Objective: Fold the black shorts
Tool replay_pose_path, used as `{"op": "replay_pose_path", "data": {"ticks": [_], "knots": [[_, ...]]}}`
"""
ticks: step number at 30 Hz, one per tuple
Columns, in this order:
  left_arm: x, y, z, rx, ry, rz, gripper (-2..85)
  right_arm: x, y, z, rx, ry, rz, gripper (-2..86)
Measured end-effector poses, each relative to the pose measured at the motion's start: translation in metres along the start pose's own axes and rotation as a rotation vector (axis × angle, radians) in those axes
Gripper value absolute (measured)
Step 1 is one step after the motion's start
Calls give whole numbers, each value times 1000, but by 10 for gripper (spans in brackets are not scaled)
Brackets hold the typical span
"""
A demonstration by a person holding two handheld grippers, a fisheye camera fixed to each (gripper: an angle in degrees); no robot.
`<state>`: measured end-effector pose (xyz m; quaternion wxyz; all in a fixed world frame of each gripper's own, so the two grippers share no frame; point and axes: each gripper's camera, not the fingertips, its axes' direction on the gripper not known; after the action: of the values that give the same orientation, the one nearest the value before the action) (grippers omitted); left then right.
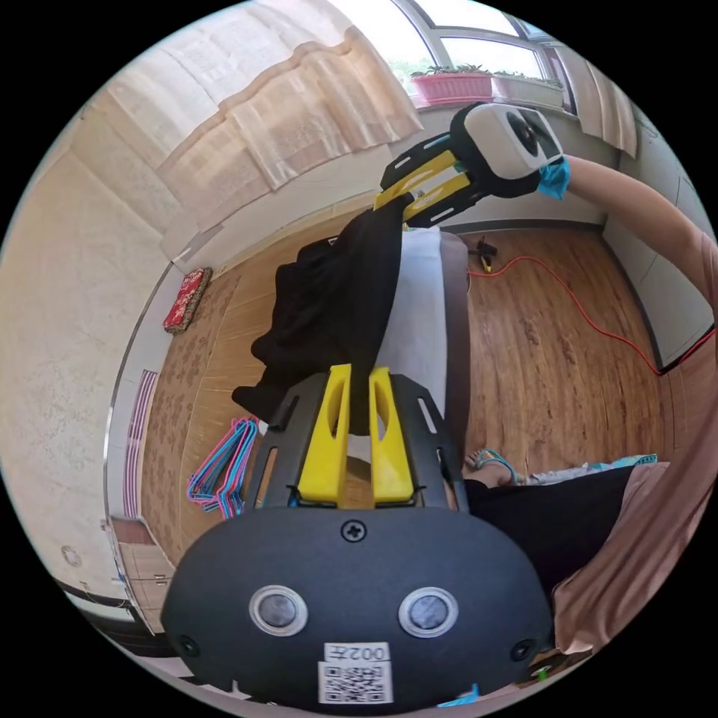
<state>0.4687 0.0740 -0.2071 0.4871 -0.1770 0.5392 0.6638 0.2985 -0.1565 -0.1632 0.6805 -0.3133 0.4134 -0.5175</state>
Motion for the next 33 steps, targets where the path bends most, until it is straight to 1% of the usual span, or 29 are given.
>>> {"op": "replay_pose_path", "data": {"ticks": [4,6,11,15,22,26,31,33], "knots": [[-7,4,-4,23,46,-5,35,6,23,13,23,-27,68,52],[-7,5,-3,26,34,6,32,8,31,19,27,-42,87,52],[-8,9,14,-4,51,-15,18,3,47,42,1,-42,94,59],[-13,14,23,-6,60,-38,24,3,64,60,-5,-45,112,71],[-32,37,18,21,114,-77,40,34,102,85,-62,-218,124,97],[-43,53,22,-2,101,-121,59,49,126,99,-124,-254,146,95],[-62,74,32,0,102,-225,60,74,158,119,-189,-222,272,66],[-67,78,34,2,85,-263,60,84,166,123,-187,-225,334,61]]}}
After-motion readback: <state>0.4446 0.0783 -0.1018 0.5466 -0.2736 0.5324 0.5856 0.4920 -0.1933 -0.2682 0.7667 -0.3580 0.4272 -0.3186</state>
